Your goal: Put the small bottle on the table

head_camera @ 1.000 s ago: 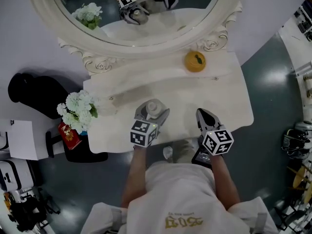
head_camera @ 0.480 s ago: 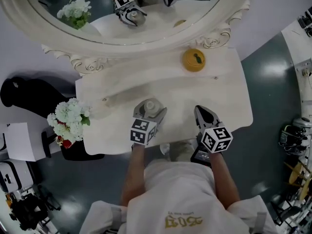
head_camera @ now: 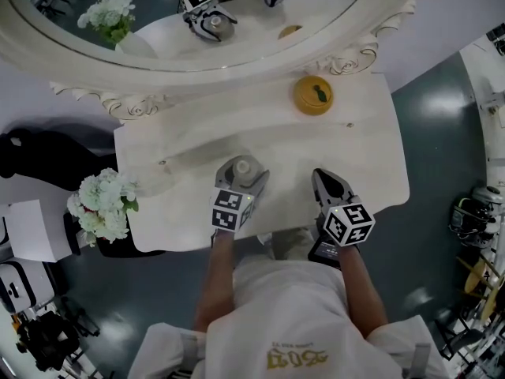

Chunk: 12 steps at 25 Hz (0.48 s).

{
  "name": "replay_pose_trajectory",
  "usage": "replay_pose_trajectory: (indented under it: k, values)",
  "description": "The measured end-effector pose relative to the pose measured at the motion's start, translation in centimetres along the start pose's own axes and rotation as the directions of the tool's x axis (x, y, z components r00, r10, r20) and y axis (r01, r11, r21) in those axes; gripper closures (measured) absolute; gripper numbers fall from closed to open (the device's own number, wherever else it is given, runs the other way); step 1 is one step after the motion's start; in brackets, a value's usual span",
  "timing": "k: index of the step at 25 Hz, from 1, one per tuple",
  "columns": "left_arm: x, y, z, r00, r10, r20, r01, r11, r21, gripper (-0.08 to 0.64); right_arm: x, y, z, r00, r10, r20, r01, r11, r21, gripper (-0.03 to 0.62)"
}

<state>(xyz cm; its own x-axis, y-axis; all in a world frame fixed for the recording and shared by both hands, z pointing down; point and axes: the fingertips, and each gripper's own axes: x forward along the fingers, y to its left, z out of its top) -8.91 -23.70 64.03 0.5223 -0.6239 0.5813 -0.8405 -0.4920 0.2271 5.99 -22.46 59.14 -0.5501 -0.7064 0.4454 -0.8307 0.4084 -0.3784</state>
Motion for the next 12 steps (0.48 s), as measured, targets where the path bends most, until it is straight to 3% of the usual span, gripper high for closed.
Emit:
replay_pose_trajectory:
  k: [5,12]
  values:
    - [0.7,0.2,-0.5,1.0,0.018,-0.005,-0.018,1.0,0.023,0.216,0.1,-0.2,-0.2,1.0,-0.002,-0.006,0.002,1.0,0.006,0.58]
    - [1.5,-0.2,-1.0,0.998,0.039,-0.042,-0.033,0.992,0.122,0.215,0.2,-0.6,-0.3,1.0,-0.005,-0.012,0.005,1.0,0.007,0.58]
